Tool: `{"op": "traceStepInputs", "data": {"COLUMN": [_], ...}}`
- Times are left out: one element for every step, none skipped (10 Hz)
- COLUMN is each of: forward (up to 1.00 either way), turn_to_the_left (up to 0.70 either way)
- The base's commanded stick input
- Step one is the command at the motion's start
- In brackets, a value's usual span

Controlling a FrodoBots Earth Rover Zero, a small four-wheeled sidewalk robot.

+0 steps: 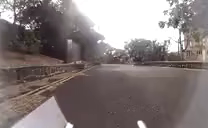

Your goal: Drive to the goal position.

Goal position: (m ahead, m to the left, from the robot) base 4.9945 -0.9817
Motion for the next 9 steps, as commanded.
{"op": "traceStepInputs", "data": {"forward": [1.00,1.00,1.00,1.00,1.00,1.00,1.00,1.00,1.00], "turn_to_the_left": [-0.02,0.00,0.00,-0.02,-0.05,-0.02,0.00,-0.01,-0.01]}}
